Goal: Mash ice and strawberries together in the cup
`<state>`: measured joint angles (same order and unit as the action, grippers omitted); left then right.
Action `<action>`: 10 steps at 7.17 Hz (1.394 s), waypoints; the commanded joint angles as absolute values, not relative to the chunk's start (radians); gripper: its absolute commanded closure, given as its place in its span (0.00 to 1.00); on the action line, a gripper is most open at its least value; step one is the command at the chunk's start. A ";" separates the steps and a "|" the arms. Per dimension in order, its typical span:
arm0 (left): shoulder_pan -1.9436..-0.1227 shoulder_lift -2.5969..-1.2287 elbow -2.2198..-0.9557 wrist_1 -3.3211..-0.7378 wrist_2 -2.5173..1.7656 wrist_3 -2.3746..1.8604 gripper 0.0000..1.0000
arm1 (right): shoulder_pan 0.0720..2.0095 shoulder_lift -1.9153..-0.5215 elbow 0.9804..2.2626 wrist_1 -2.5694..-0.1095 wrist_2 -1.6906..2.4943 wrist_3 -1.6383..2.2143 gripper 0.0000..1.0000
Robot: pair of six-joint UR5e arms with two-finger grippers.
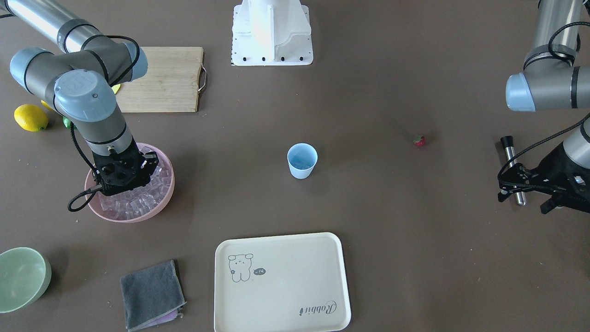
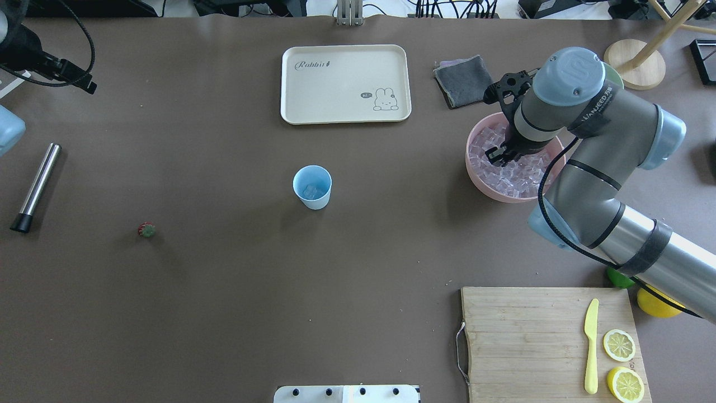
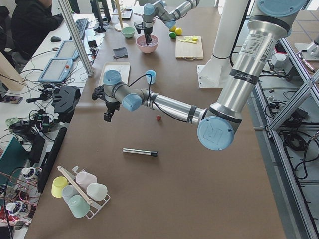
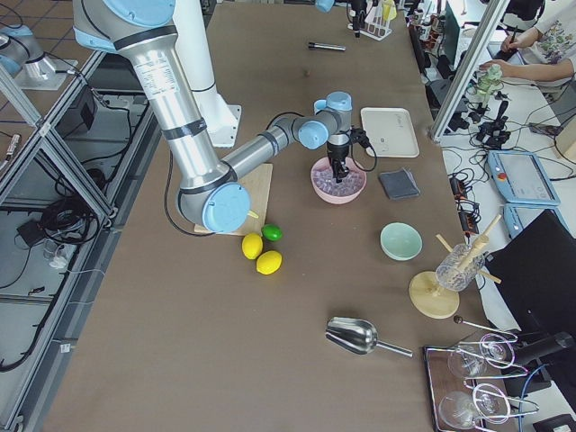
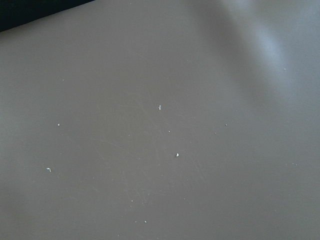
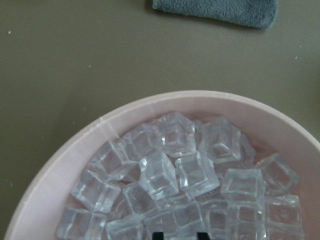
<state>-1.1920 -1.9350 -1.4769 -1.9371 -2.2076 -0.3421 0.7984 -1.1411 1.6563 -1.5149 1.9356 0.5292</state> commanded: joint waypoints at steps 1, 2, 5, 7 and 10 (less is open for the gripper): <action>-1.190 -1.933 -1.476 -1.937 -2.206 -0.342 0.02 | 0.798 -1.143 1.657 -1.516 1.934 0.529 0.64; -1.190 -1.931 -1.476 -1.937 -2.206 -0.342 0.02 | 0.798 -1.143 1.657 -1.516 1.934 0.529 0.52; -1.190 -1.933 -1.409 -2.014 -2.204 -0.342 0.02 | 0.789 -1.144 1.654 -1.516 1.933 0.531 0.38; -1.189 -1.934 -1.399 -2.036 -2.204 -0.344 0.02 | 0.787 -1.144 1.649 -1.514 1.933 0.531 0.40; -1.189 -1.934 -1.399 -2.036 -2.204 -0.342 0.02 | 0.785 -1.141 1.651 -1.514 1.933 0.534 0.70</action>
